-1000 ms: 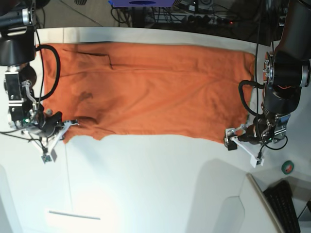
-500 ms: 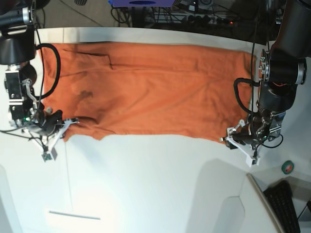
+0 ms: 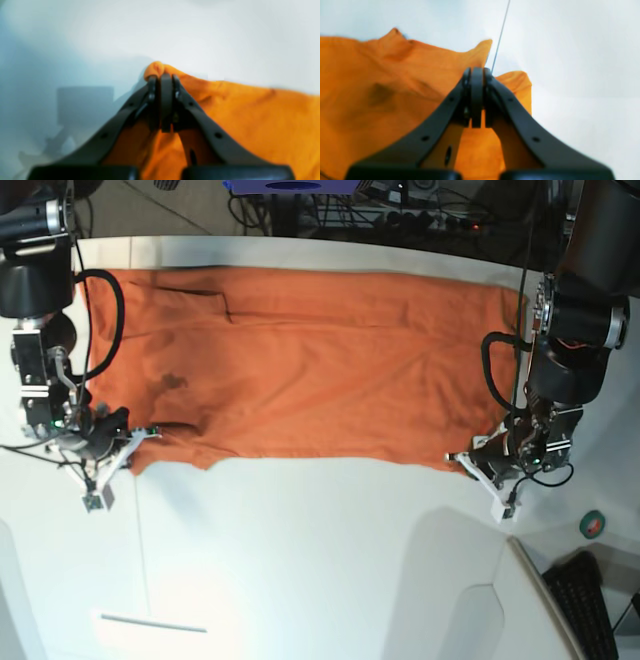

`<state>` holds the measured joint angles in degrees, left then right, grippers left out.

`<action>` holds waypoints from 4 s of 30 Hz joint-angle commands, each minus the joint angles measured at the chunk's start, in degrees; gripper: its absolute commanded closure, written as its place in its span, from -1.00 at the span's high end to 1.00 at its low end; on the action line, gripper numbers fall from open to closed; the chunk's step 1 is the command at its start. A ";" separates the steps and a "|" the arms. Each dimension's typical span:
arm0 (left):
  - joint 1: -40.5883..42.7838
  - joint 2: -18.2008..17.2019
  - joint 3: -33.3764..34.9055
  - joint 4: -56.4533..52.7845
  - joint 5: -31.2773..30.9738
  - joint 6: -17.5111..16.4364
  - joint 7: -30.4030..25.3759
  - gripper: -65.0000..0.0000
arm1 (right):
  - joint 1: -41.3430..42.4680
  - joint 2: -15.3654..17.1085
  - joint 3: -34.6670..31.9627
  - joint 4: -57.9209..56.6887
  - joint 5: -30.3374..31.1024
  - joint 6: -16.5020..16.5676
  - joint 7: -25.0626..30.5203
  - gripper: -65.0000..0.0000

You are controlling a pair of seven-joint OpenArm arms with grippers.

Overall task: Layout the t-shirt on the table in an organized manner, then fold the t-shirt properly
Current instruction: 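Move the left gripper to the hem corner and grasp it, then hold the hem corners with both grippers and fold the hem toward the collar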

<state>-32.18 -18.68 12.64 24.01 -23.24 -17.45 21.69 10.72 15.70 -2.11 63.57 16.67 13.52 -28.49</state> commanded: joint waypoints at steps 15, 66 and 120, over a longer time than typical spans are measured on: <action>9.55 -5.02 -7.85 22.63 -0.18 -0.53 10.61 -1.00 | 1.45 0.87 0.39 2.58 0.26 -0.20 1.28 -1.00; 23.17 -7.48 -16.64 43.11 -0.27 -0.53 18.79 -1.00 | -5.84 -2.39 7.69 9.35 0.26 -0.64 0.67 -1.00; 34.43 -12.93 -11.11 53.57 0.17 -6.59 28.64 -1.00 | -29.05 -3.79 12.97 31.95 0.26 -3.98 -12.43 -1.00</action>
<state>3.03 -30.52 2.02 76.53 -22.96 -24.03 50.63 -18.48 11.20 10.37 94.70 16.69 9.45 -41.71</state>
